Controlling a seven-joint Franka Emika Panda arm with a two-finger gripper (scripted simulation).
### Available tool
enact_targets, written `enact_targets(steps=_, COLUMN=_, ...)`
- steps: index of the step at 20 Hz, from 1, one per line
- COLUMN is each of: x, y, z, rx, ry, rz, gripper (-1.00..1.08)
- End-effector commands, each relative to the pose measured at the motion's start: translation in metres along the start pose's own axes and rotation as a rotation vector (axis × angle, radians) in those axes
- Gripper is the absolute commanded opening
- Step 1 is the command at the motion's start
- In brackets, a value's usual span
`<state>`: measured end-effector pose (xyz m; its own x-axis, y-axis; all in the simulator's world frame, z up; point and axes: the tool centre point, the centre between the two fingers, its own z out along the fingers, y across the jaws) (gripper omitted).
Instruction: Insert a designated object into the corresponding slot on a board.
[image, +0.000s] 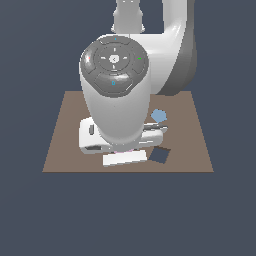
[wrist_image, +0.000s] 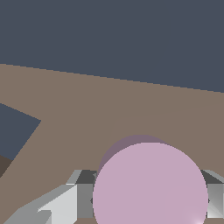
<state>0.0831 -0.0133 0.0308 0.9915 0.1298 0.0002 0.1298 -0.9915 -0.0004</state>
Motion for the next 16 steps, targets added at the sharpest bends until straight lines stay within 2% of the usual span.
enact_targets(steps=1, x=0.000, y=0.005, z=-0.001, rx=0.000, ry=0.000, rz=0.031, gripper=-1.00)
enact_targets(steps=8, x=-0.004, y=0.025, z=-0.002, rx=0.000, ry=0.000, rz=0.189, gripper=-1.00)
enact_targets(steps=16, x=-0.020, y=0.062, z=-0.006, rx=0.000, ry=0.000, rz=0.483, gripper=-1.00)
